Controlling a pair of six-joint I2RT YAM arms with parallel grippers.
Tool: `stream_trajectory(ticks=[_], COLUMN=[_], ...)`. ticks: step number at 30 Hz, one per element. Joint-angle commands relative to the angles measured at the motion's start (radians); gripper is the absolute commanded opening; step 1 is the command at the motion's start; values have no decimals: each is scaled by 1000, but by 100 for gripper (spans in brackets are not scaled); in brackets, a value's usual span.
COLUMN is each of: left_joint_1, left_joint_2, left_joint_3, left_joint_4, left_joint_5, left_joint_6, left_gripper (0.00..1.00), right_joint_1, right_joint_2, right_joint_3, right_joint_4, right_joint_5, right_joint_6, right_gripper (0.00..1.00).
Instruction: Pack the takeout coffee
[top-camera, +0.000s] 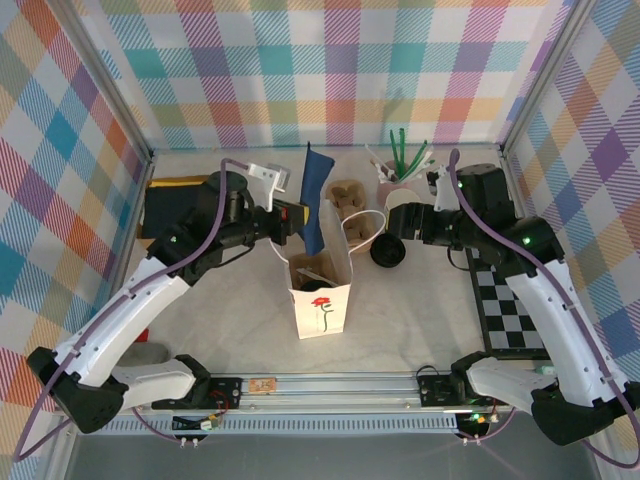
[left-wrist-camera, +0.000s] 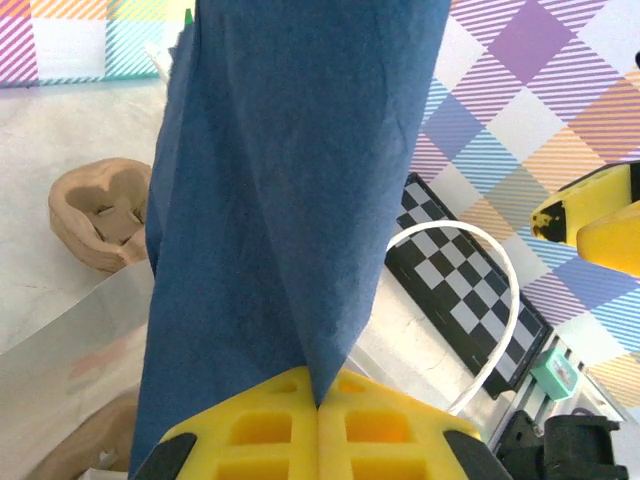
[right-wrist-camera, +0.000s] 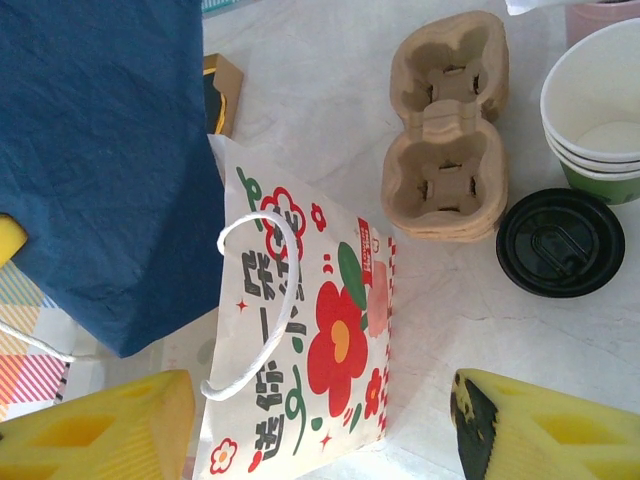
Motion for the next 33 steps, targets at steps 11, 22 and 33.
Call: stream_trajectory(ticks=[11, 22, 33], left_joint_1=[-44, -45, -45], left_joint_2=[-136, -181, -213], left_joint_3=[-197, -312, -337], left_joint_4=[141, 212, 207], left_joint_5=[-45, -91, -150], left_joint_6=[78, 72, 56], left_gripper=[0, 0, 18], right_joint_1=[-2, -1, -1], right_joint_2=[-17, -11, -5], right_joint_3=[-32, -31, -24], right_joint_4=[40, 50, 55], right_joint_5=[-18, -32, -44], right_joint_6=[15, 25, 32], right_gripper=[69, 69, 69])
